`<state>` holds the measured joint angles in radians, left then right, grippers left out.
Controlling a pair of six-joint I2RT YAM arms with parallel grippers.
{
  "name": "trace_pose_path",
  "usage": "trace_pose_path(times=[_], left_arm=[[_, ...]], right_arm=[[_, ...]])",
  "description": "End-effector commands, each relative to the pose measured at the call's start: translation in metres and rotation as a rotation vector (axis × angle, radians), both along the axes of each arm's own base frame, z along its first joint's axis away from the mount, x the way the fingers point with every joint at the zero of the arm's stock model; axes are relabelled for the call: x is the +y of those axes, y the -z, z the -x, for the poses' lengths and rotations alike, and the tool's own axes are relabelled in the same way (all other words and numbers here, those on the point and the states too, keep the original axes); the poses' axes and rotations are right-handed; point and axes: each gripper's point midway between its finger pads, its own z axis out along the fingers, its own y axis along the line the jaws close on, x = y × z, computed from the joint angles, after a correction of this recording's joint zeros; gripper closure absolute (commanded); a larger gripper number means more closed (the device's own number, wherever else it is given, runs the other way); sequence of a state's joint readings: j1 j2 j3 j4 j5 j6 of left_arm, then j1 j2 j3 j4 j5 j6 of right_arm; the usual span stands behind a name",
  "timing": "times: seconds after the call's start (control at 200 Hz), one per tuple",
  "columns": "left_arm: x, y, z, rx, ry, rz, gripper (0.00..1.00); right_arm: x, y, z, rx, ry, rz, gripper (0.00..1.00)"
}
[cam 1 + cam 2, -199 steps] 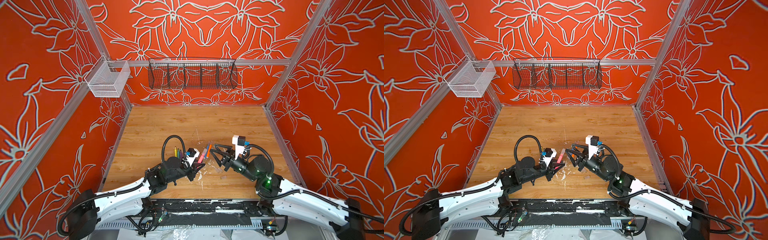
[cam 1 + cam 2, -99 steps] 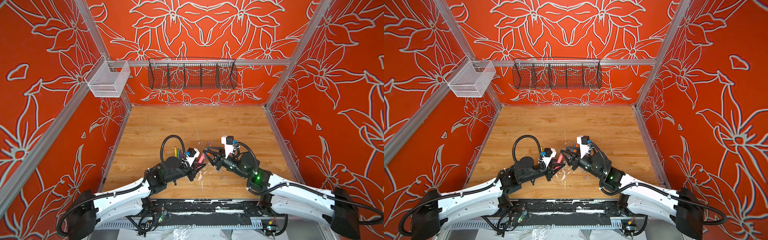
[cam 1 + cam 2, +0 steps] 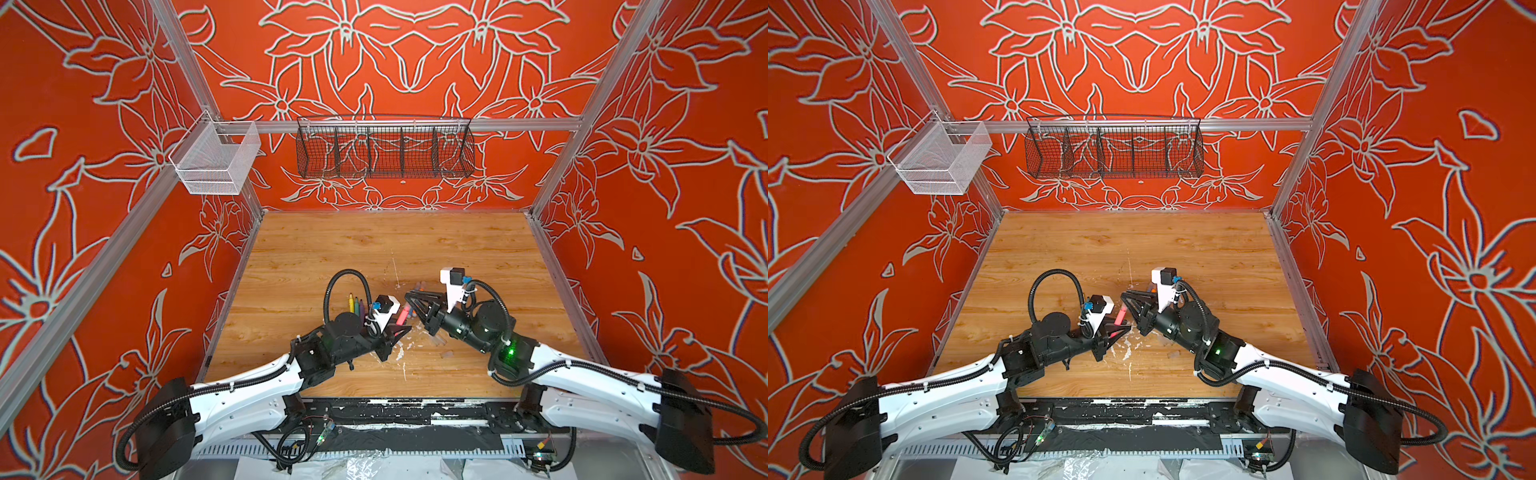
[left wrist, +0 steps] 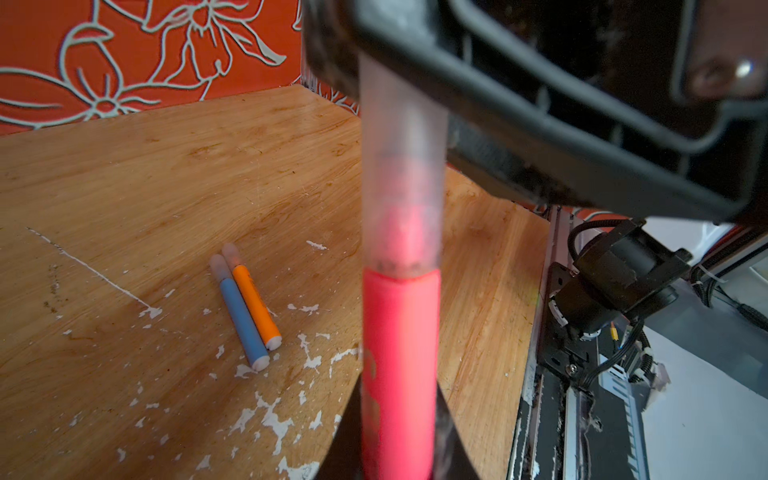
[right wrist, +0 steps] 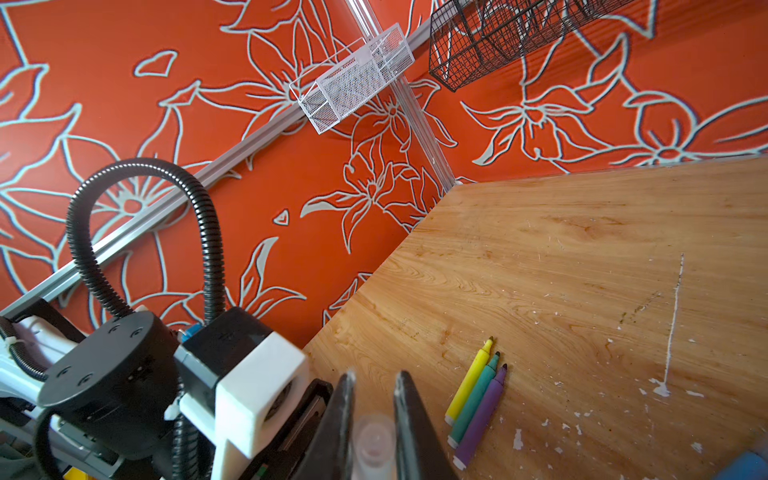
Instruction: Insert the pens into the pen caps
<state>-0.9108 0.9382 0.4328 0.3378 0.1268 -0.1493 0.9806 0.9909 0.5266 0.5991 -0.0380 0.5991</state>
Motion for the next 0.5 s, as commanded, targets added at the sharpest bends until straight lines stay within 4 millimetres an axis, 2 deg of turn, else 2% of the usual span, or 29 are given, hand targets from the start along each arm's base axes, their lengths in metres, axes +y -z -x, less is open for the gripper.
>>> trace_pose_path(times=[0.0,0.21,0.495], left_arm=[[-0.003,-0.037,-0.007,-0.084,-0.017,0.050,1.00],[-0.001,-0.076,-0.020,-0.197,-0.075,0.094,1.00],[0.002,-0.141,-0.033,-0.383,-0.141,0.136,1.00]], right_arm=[[0.011,-0.015,0.014,-0.002,-0.095,-0.058,0.99],[0.015,0.007,0.017,0.056,-0.125,-0.044,1.00],[0.026,0.043,0.029,0.103,-0.206,0.020,1.00]])
